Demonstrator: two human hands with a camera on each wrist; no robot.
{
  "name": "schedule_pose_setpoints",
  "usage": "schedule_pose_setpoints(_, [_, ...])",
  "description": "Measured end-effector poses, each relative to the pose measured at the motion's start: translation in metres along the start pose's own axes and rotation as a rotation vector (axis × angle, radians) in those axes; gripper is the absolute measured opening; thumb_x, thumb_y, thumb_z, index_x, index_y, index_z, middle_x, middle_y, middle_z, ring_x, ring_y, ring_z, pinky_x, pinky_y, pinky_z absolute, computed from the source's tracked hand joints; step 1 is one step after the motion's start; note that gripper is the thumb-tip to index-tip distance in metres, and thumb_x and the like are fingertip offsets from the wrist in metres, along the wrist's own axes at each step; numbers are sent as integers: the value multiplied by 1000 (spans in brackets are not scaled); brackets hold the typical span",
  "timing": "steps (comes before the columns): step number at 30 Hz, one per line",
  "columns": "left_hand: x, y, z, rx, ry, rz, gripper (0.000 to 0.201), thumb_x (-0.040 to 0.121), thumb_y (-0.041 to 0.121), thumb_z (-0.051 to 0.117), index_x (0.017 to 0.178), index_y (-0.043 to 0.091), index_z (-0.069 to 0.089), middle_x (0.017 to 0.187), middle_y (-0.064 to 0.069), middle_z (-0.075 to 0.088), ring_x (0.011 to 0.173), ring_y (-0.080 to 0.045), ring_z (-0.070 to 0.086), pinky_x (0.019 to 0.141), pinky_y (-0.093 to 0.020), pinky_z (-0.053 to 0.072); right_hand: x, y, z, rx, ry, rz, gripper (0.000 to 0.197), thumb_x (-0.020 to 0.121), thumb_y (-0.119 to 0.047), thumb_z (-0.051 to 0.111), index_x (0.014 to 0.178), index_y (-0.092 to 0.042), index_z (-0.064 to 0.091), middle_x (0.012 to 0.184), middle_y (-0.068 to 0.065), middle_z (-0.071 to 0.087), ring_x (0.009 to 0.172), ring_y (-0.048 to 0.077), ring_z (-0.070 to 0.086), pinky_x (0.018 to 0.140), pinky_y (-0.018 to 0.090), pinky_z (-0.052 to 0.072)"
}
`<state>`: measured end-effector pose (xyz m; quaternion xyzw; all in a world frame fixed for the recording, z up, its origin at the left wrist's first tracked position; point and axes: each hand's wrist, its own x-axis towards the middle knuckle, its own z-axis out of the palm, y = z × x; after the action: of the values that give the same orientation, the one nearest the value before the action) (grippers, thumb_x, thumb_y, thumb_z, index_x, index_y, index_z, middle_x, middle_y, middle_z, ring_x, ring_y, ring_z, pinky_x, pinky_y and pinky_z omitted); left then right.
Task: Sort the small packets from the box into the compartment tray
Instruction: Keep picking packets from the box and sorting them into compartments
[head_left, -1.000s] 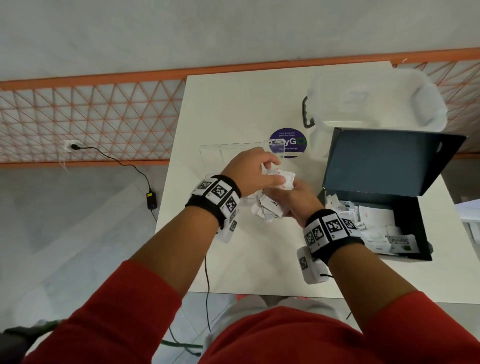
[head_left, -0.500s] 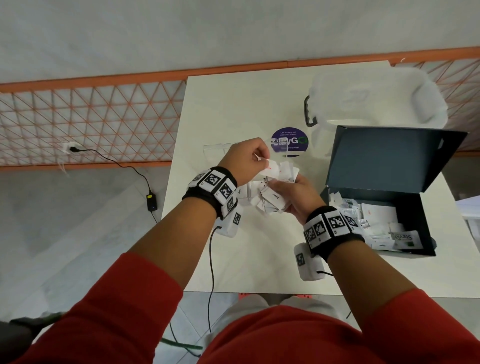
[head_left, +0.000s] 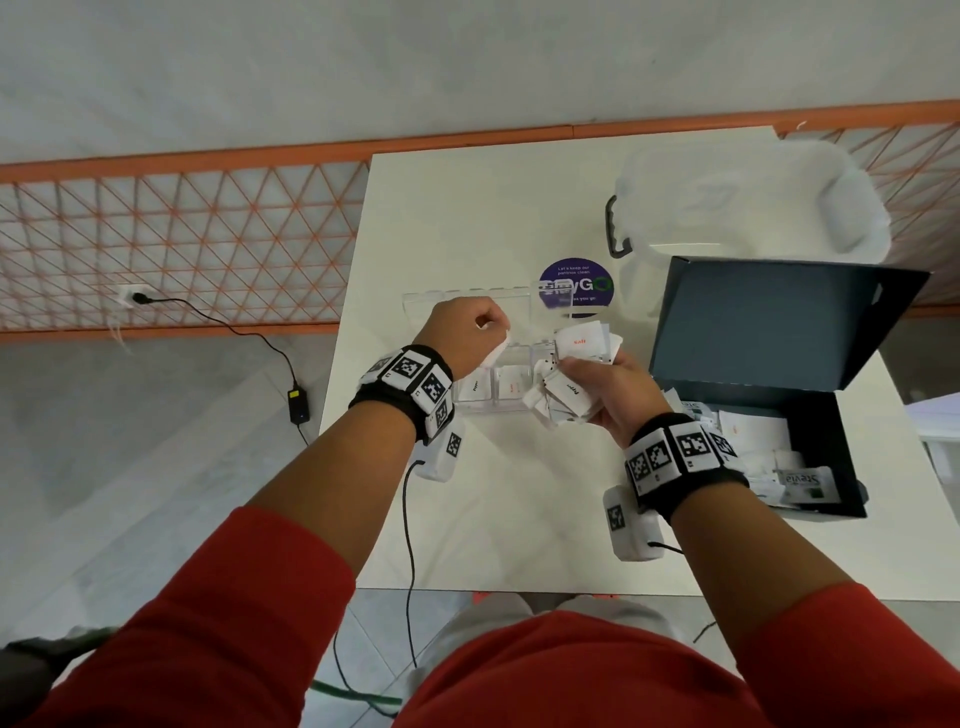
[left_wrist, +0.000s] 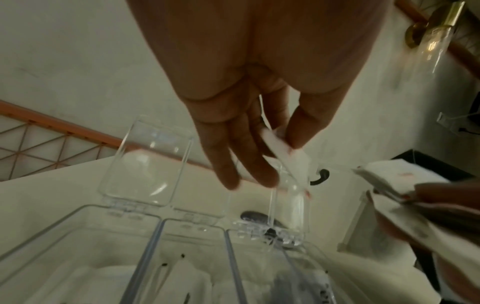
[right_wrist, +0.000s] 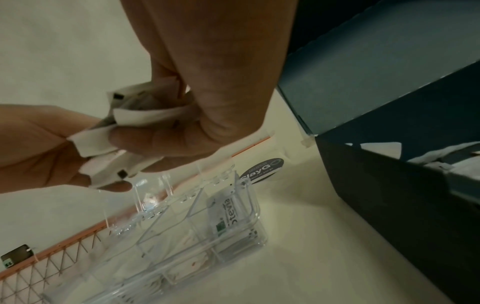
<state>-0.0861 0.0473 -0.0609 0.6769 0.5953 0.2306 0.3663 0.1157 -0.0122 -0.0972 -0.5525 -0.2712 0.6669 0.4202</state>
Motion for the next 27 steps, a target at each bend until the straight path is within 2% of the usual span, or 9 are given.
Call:
schedule_pose_setpoints(4, [6, -5, 7, 182, -32, -42, 16, 87, 15, 57, 91, 18, 72, 77, 16, 63, 79, -6, 60, 66, -10, 42, 2, 0, -7, -11, 3, 2, 27, 89, -12, 68, 116, -14, 66, 102, 10, 76, 89, 27, 74, 65, 36, 57])
schedule_pose_setpoints(7, [8, -9, 18, 274, -57, -88, 18, 89, 17, 56, 95, 16, 73, 94, 4, 71, 91, -15, 64, 81, -23, 50, 4, 1, -11, -13, 33, 9, 25, 89, -12, 68, 114, -14, 67, 101, 11, 76, 87, 27, 74, 66, 37, 57])
schedule_pose_setpoints(10, [10, -14, 33, 395, -78, -159, 15, 91, 24, 54, 95, 24, 69, 99, 6, 71, 98, -18, 61, 94, -34, 42, 5, 0, -13, -16, 33, 18, 23, 90, -11, 67, 113, -15, 67, 102, 11, 75, 87, 26, 74, 66, 37, 57])
schedule_pose_setpoints(13, [11, -22, 48, 541, -114, -147, 12, 92, 26, 53, 92, 30, 64, 98, 7, 70, 102, -17, 57, 92, -37, 29, 6, 0, -14, -12, 24, 23, 26, 91, -11, 67, 117, -13, 65, 106, 13, 75, 92, 29, 73, 64, 36, 57])
schedule_pose_setpoints(17, [11, -32, 56, 645, -148, -28, 25, 87, 26, 66, 112, 26, 64, 118, -1, 58, 111, -22, 49, 95, -37, 30, 9, 0, -12, -10, 19, 31, 26, 91, -10, 67, 116, -12, 65, 106, 14, 75, 91, 29, 73, 62, 35, 56])
schedule_pose_setpoints(19, [10, -33, 56, 603, -109, 35, 31, 84, 25, 69, 115, 21, 63, 121, -3, 53, 110, -22, 51, 95, -35, 34, 10, 0, -12, -15, 10, 32, 28, 91, -11, 67, 119, -12, 65, 107, 14, 74, 92, 30, 73, 64, 36, 56])
schedule_pose_setpoints(22, [7, -26, 51, 364, 0, 45, 21, 87, 25, 67, 107, 18, 67, 113, -1, 53, 95, -17, 55, 86, -29, 43, 12, 1, -13, -46, -4, 35, 29, 90, -13, 68, 119, -13, 65, 105, 13, 75, 94, 32, 73, 69, 39, 57])
schedule_pose_setpoints(25, [4, -12, 41, 76, 104, 36, 12, 85, 27, 67, 97, 23, 68, 99, 8, 56, 74, -5, 52, 75, -19, 42, 14, 1, -10, -78, -16, 35, 26, 88, -13, 70, 114, -15, 67, 100, 10, 76, 90, 30, 74, 65, 37, 57])
schedule_pose_setpoints(27, [0, 0, 34, -53, 113, 61, 10, 83, 30, 70, 93, 29, 67, 92, 14, 58, 70, -4, 53, 70, -13, 44, 14, 1, -6, -98, -38, 38, 25, 88, -13, 71, 113, -14, 67, 97, 9, 77, 87, 29, 74, 62, 35, 57])
